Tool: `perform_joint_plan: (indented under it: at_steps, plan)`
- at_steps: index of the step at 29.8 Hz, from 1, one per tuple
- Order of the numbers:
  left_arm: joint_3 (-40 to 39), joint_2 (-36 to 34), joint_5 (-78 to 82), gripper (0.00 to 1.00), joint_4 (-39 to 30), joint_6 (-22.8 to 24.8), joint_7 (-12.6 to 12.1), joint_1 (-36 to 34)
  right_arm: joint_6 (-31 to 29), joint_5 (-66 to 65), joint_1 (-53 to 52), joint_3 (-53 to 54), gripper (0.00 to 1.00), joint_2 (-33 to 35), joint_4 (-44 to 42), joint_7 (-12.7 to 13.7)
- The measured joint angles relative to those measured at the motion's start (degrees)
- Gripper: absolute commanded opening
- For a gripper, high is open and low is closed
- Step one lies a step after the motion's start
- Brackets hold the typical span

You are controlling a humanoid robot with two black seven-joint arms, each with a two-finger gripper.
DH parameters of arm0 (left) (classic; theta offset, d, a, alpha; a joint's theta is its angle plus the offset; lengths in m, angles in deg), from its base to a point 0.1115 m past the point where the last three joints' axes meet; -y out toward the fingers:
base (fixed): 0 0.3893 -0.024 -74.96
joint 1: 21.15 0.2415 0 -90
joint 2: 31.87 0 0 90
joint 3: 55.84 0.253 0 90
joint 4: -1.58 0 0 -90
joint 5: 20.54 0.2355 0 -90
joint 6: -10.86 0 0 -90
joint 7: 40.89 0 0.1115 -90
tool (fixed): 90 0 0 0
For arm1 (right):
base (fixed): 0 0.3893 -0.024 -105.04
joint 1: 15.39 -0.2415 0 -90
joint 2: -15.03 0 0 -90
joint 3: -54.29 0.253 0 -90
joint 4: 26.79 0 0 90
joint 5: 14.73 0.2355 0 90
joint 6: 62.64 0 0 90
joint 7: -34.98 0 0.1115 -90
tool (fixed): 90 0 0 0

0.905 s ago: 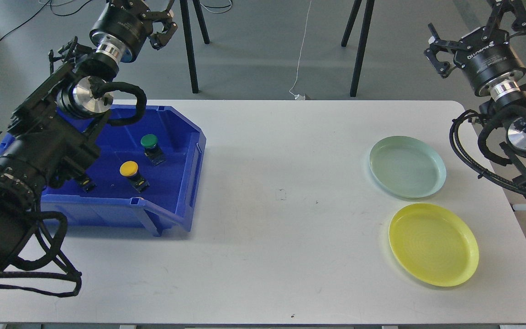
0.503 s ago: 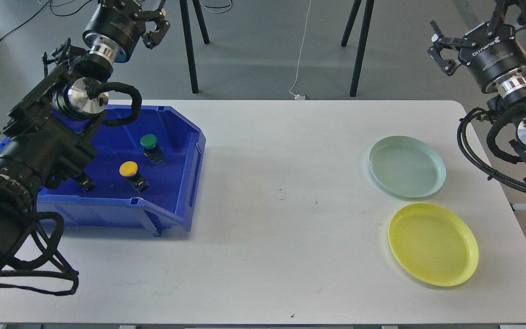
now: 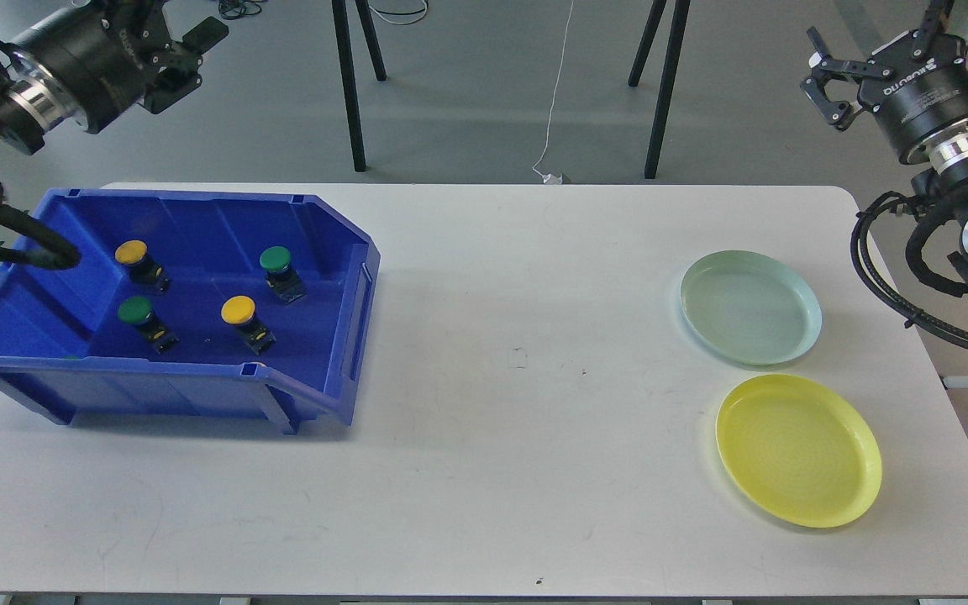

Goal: Pass button and place on color plate
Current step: 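Reach the left gripper into the blue bin toward a green button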

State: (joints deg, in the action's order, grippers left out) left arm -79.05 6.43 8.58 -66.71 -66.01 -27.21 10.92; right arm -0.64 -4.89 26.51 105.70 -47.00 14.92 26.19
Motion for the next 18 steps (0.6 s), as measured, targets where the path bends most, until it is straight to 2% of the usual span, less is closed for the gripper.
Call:
perform_joint_plan:
  at_steps: [3, 11, 18]
  plan:
    - [0.7, -3.3, 13.2, 0.89, -1.5, 0.2, -0.2, 0.0, 0.0, 0.0, 0.0, 0.0, 0.99, 0.4, 0.0, 0.0]
    - [8.2, -7.9, 48.0, 0.89, -1.3, 0.5, 0.2, 0.0, 0.0, 0.0, 0.2, 0.0, 0.99, 0.4, 0.0, 0.0]
    - [16.3, -8.7, 58.4, 0.89, -0.6, 0.4, 0.3, 1.0, 0.0, 0.0, 0.8, -0.1, 0.99, 0.5, 0.0, 0.0]
